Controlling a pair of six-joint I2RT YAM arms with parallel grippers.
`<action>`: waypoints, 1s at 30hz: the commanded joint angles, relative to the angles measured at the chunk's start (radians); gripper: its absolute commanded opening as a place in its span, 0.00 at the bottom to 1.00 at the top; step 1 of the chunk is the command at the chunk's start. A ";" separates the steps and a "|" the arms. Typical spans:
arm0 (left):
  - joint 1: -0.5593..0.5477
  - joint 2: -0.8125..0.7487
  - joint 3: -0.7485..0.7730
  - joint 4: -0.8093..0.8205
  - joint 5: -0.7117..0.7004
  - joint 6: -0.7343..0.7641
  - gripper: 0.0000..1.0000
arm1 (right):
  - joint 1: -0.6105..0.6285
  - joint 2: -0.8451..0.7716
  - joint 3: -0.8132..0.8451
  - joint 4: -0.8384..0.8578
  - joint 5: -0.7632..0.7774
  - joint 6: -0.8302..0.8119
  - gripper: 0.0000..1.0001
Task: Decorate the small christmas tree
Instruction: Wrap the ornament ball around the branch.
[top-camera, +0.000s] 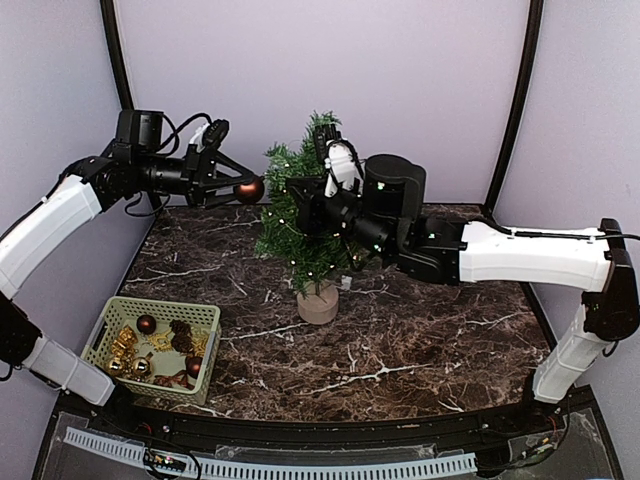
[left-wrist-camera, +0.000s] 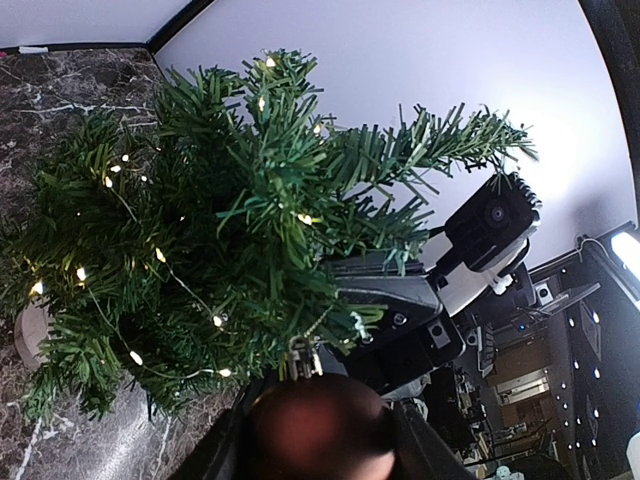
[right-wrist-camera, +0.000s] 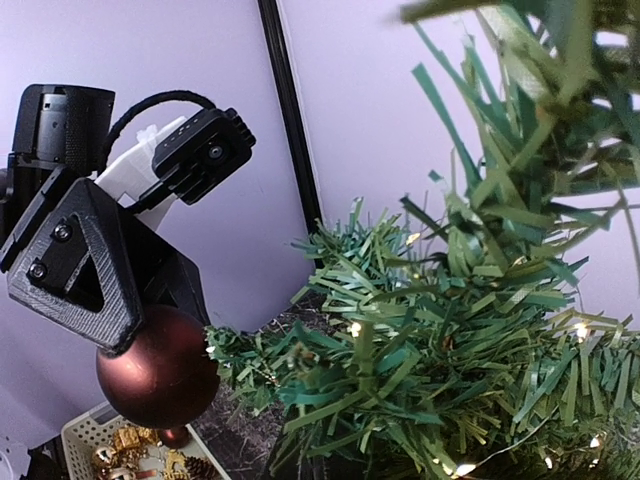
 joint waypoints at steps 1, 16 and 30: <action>0.011 -0.012 0.025 -0.010 0.034 0.027 0.38 | 0.030 -0.040 0.025 0.010 -0.025 -0.073 0.00; 0.019 -0.055 0.058 0.018 0.064 0.025 0.38 | 0.056 -0.030 0.088 -0.015 -0.014 -0.091 0.00; 0.029 -0.080 0.050 0.036 0.067 0.004 0.38 | 0.058 -0.027 0.091 -0.028 0.020 -0.063 0.00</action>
